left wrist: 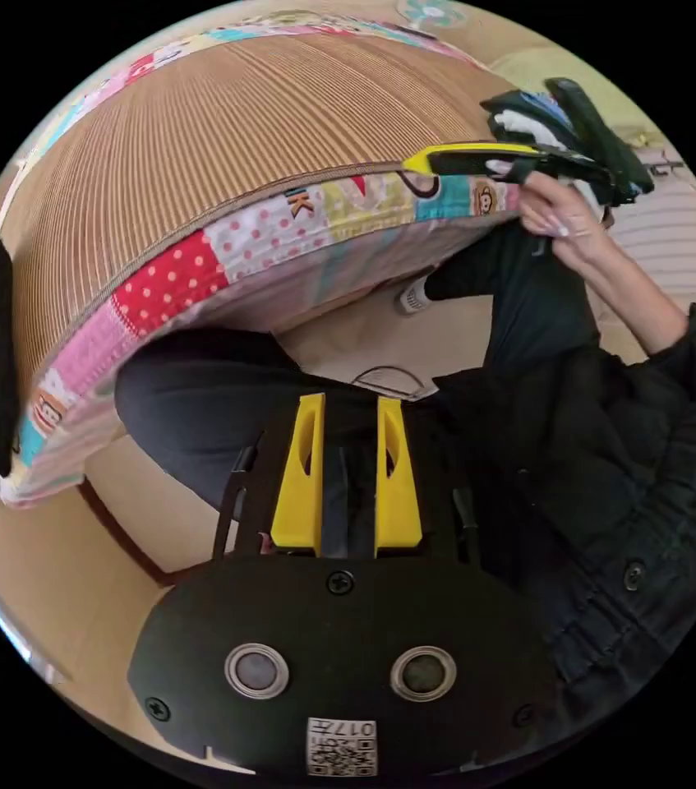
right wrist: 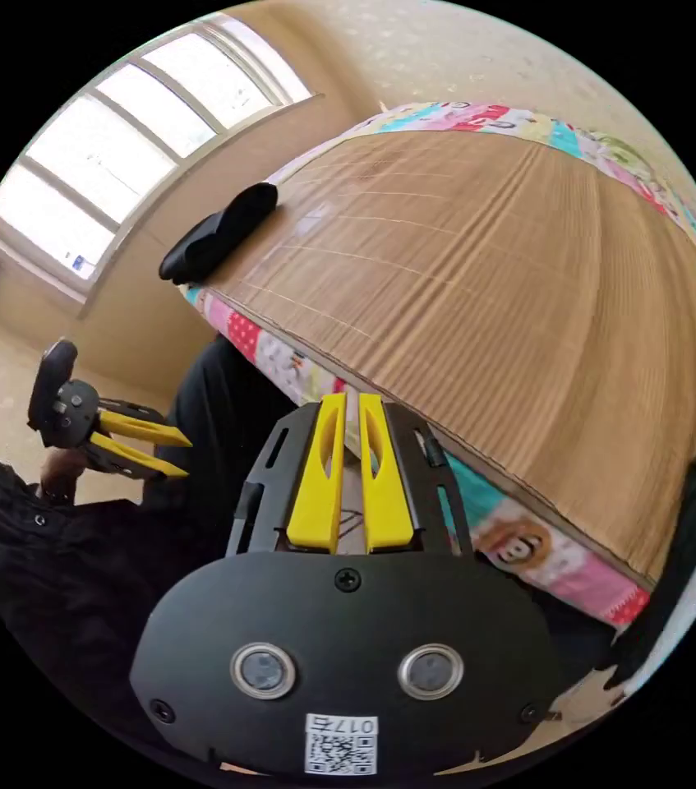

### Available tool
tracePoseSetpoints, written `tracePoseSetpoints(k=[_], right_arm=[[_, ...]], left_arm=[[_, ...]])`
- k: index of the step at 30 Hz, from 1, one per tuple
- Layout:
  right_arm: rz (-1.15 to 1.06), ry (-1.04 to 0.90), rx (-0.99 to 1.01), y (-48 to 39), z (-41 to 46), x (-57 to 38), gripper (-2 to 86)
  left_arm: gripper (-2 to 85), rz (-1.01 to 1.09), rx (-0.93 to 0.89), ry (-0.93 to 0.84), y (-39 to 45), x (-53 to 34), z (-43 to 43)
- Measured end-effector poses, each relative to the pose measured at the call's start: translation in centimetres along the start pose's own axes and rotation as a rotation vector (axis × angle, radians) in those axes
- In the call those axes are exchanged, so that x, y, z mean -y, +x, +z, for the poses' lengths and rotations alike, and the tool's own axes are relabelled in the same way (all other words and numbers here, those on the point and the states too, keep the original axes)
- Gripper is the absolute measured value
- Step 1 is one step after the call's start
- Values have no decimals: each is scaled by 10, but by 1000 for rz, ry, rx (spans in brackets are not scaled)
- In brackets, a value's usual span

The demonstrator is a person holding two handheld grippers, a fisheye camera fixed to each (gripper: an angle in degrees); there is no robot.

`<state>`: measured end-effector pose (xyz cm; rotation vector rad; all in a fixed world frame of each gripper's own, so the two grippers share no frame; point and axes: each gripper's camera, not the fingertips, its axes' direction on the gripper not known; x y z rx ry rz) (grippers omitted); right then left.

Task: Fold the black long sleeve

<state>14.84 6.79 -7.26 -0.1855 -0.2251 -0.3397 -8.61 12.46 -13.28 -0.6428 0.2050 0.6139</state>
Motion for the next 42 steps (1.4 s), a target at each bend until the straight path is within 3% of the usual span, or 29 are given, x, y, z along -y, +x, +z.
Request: tracePoseSetpoints(k=[5,7,10,16,20,24,29,31,36,42], right_arm=[[394,285,-382,71,-140,-102,39],[572,487,-529,89,-201,-148,52],[709,667,-661,111,-252,-188,72],[795,723,-499,169,-279,-187,84],[818,704,-542,171,-268,-146,45],[457,859,-223,109,-264,-66,30],[-3,759,-53,-43,-192,14,25],[-164,657,116,-109,-133,24,24],[-193,319,282,-166,-23,25,15],[85,286,95,-83,-6,56,35]], left_arm=[[74,118,105,-47,39,45,-5],[38,161,170,-69,59,56,-8],[6,175,106,9,74,56,-20],[-5,90,-190,276,59,28,-47],[-6,25,-227,407,47,5,-63],[-7,-4,-154,508,41,-19,-80],[-9,-34,-152,545,34,-31,-83],[-10,-72,-175,531,28,-34,-80],[-10,-96,-160,521,20,-46,-77],[-10,-155,-164,490,-7,-53,-62]])
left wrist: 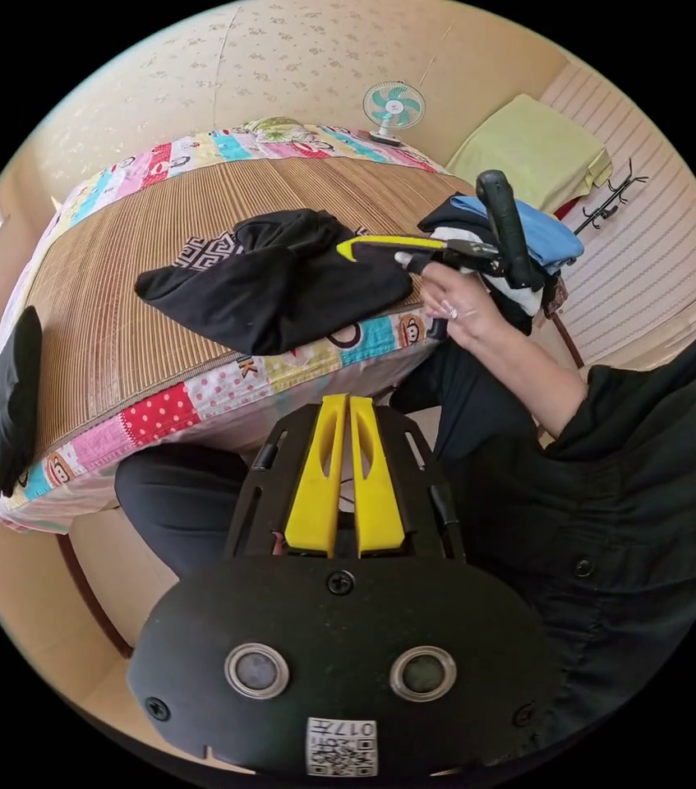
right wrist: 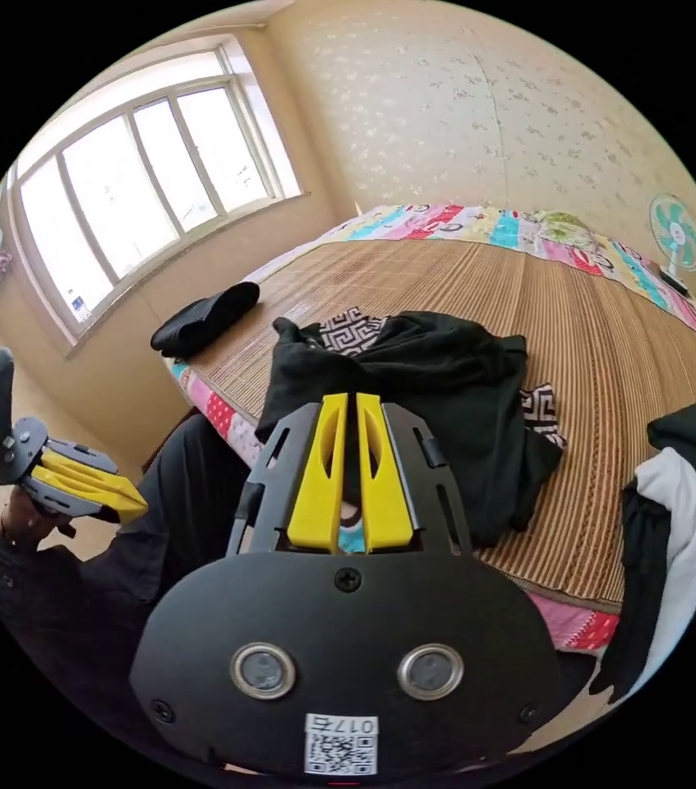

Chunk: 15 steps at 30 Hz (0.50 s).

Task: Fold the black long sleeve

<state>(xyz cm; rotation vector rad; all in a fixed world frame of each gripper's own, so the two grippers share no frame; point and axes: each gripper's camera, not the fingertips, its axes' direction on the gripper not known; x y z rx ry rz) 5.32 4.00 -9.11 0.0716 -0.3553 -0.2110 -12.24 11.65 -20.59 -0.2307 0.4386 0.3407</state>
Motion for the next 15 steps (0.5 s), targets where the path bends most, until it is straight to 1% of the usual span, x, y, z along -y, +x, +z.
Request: tracePoseSetpoints(k=[2,3,4,6,8,10,11,13,14,15], right_arm=[[84,-46,-70,36,18,13,49],[131,-140,-121,59,42,17,48],[172,-281,-125,81,68,16,43],[178,-197,-12,96,54,9,30],[160,-176,95,98,33,1,21],[40,-11,282,84,-16,-22,14],[-1,34,337,80,-28,-30,13],[-169,162,541,68,-63,-64,10],[-199,162,582,67,-66,-72,10],[-250,107,647,66,-63,-84,9]], left_arm=[[-10,-23,-19,9,-10,3,3],[-10,-34,-18,21,-15,6,3],[-10,-47,-9,30,-20,10,3],[-10,-59,1,44,-27,20,0],[-10,-51,11,67,-33,31,-6],[-10,-42,41,91,-43,46,-15],[-10,-41,46,94,-46,50,-16],[-10,-32,43,93,-58,68,-16],[-10,-29,37,92,-61,73,-15],[-10,-24,26,92,-66,83,-11]])
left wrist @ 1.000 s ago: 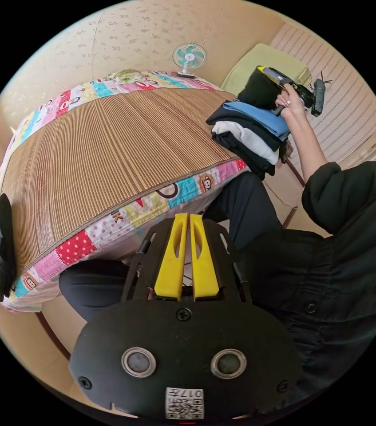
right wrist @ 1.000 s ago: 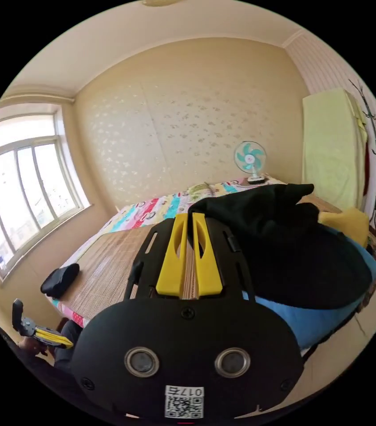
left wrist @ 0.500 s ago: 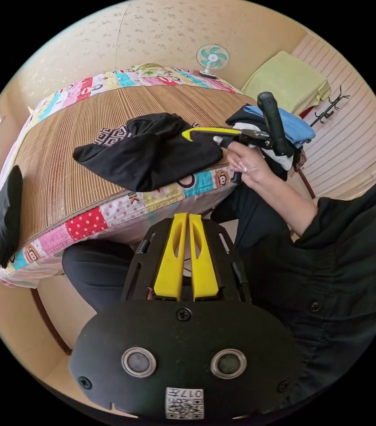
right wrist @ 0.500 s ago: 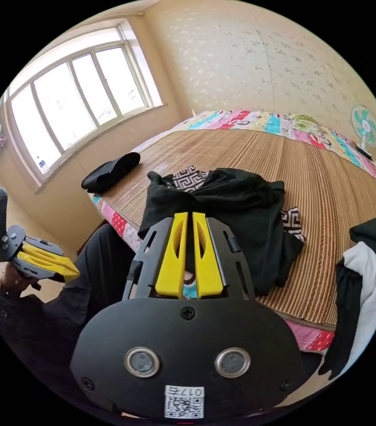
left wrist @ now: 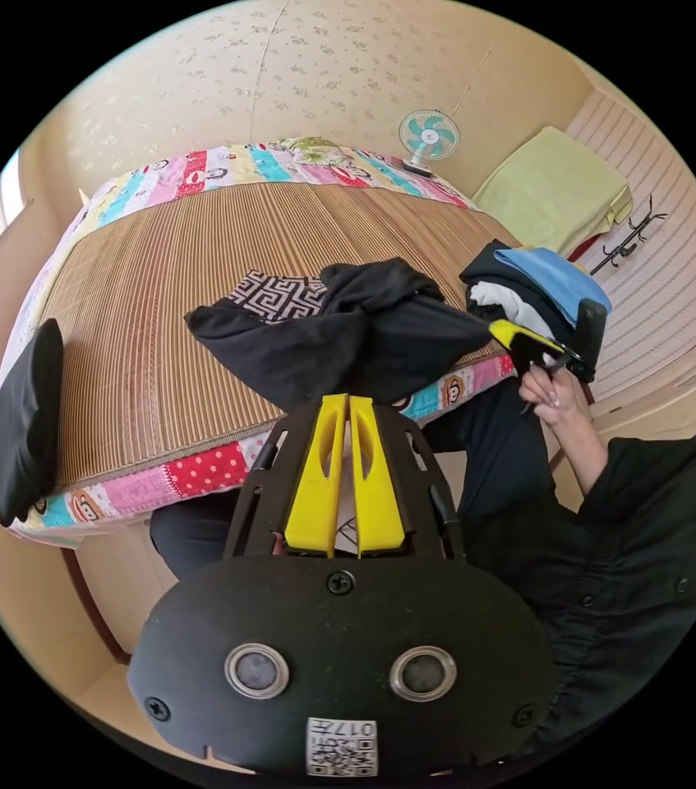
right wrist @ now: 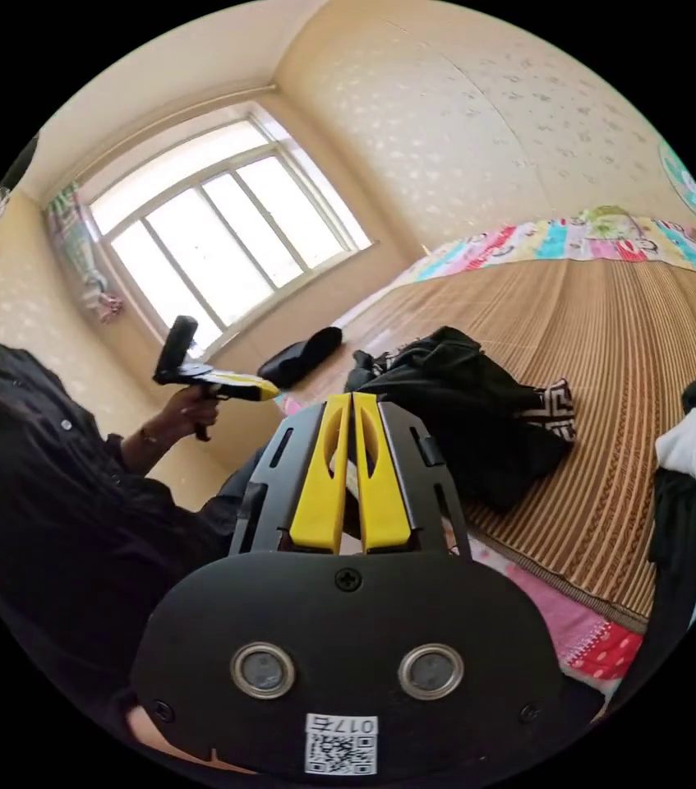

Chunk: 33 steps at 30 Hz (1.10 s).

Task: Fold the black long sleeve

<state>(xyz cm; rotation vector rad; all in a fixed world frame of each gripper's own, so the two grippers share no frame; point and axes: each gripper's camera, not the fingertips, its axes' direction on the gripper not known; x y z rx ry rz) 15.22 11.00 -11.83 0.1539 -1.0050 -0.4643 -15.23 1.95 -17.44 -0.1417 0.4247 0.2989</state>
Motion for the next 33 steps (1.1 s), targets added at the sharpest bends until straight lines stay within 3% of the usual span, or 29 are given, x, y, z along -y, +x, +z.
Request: tracePoseSetpoints(k=[2,4,7,12,16,22,27,30,33], right_arm=[[72,-213,67,16,19,-20,8],[203,-578,25,39,54,-48,6],[128,-768,-100,30,66,-61,6],[87,-539,-167,41,25,-12,11],[104,-353,-366,81,0,49,34],[130,-386,-505,143,28,117,87],[240,-430,-357,196,48,126,107],[329,-437,-242,220,52,122,106],[346,-381,-172,222,40,117,61]], left_arm=[[-10,15,-11,5,-4,15,7],[-10,49,5,-1,-5,38,18],[-9,89,58,-13,-9,68,29],[-4,88,82,-63,-41,114,52],[28,13,140,-129,-87,150,82],[54,-76,185,-190,-150,169,108],[85,-173,175,-237,-199,156,120],[97,-260,87,-257,-226,137,125],[54,-280,-36,-260,-240,118,118]])
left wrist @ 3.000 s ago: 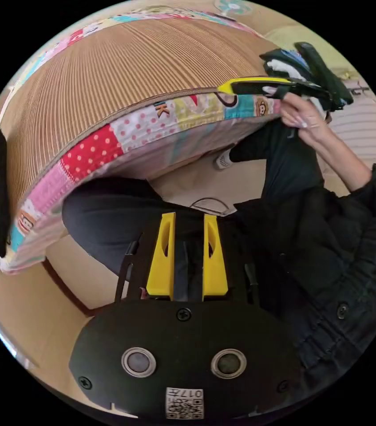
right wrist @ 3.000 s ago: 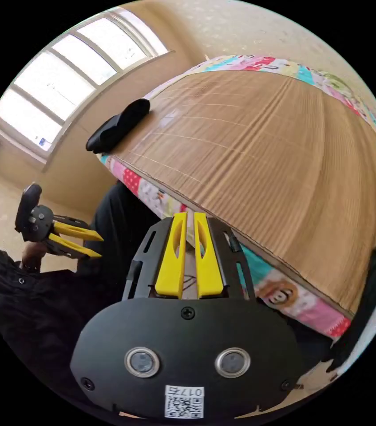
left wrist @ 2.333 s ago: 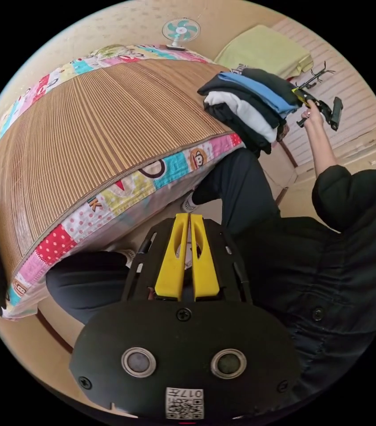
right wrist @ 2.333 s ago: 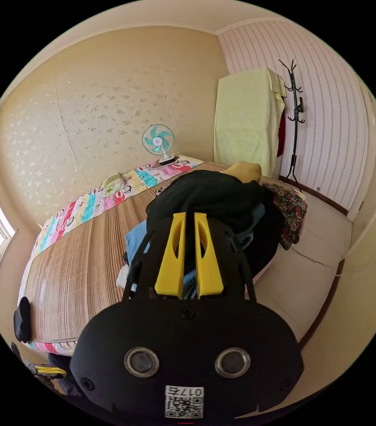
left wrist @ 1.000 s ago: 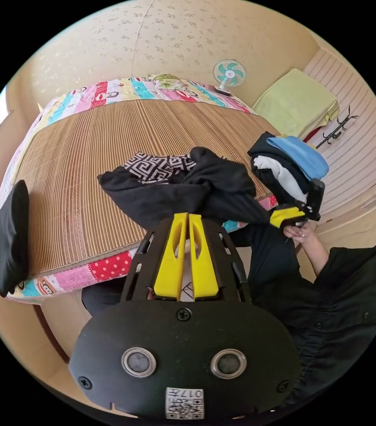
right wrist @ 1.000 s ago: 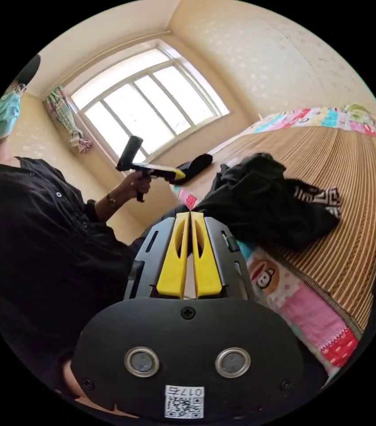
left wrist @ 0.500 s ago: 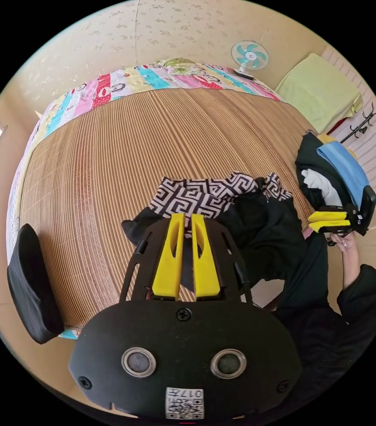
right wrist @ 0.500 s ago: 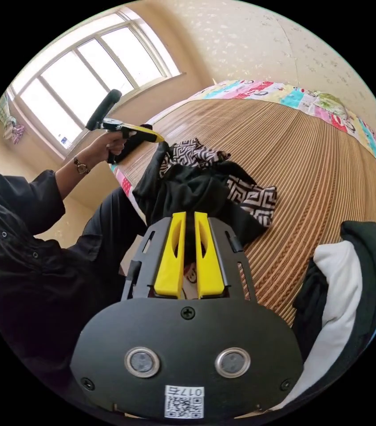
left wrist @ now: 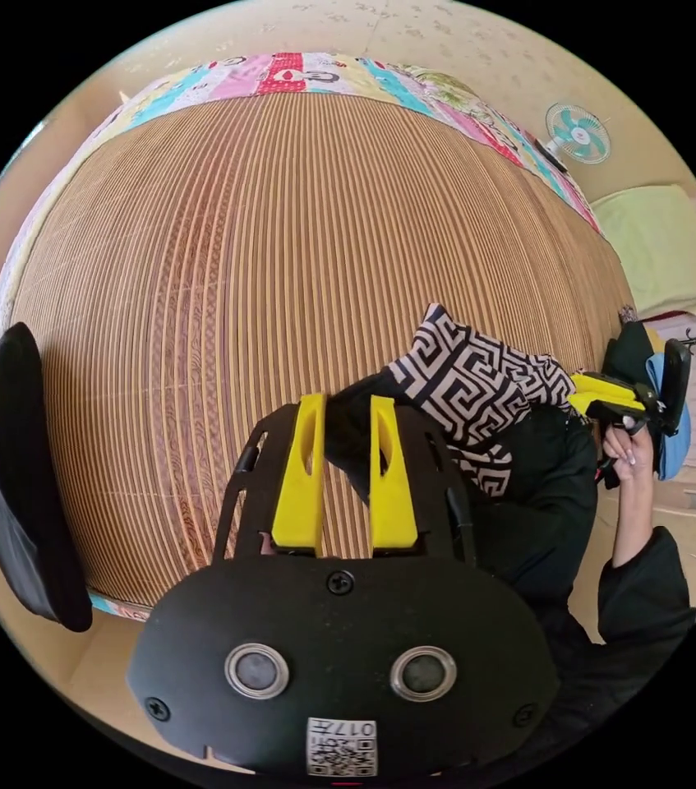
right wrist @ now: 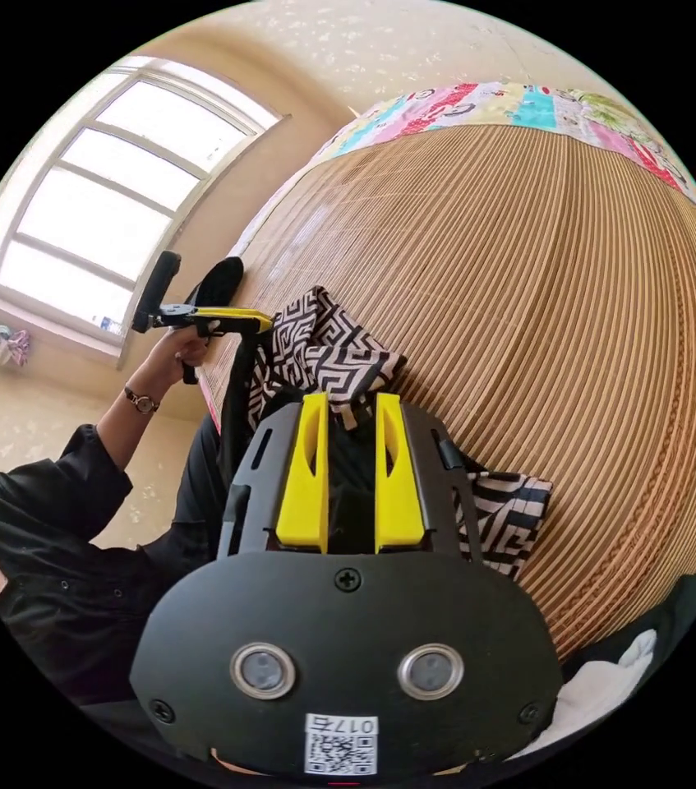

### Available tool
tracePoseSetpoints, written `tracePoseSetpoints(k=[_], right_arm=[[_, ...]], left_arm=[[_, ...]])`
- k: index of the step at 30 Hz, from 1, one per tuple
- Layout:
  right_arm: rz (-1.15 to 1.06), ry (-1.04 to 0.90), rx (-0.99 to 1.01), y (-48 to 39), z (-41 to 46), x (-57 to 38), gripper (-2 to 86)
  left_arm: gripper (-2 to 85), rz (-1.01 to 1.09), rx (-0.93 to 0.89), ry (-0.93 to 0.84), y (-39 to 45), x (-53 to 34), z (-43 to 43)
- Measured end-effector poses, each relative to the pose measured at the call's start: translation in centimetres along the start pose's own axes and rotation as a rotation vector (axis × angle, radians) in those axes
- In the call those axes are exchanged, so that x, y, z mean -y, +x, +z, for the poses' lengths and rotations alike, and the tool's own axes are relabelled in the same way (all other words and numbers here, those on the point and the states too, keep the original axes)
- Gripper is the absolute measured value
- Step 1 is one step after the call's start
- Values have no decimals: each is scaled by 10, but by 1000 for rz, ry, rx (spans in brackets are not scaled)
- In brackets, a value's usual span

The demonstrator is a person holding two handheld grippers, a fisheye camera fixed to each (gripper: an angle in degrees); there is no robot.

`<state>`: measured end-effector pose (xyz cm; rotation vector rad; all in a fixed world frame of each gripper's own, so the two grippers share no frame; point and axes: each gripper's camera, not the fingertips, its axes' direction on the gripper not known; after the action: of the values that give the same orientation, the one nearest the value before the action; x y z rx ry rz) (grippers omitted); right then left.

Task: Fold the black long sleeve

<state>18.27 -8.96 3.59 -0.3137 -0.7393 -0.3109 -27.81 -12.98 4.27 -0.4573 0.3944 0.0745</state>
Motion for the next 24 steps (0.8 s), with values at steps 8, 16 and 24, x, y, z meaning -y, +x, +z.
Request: tracePoseSetpoints(k=[8,16,24], right_arm=[[-12,386,49,-44,-142,-71,21],[-460,1036,275,-168,-350,-218,18],[-489,1155,-159,-279,-380,-277,18]], left_arm=[[8,159,-456,503,-17,-107,-128],[-5,681,-799,1121,25,-266,-301],[-7,630,-520,1209,54,-343,-323]])
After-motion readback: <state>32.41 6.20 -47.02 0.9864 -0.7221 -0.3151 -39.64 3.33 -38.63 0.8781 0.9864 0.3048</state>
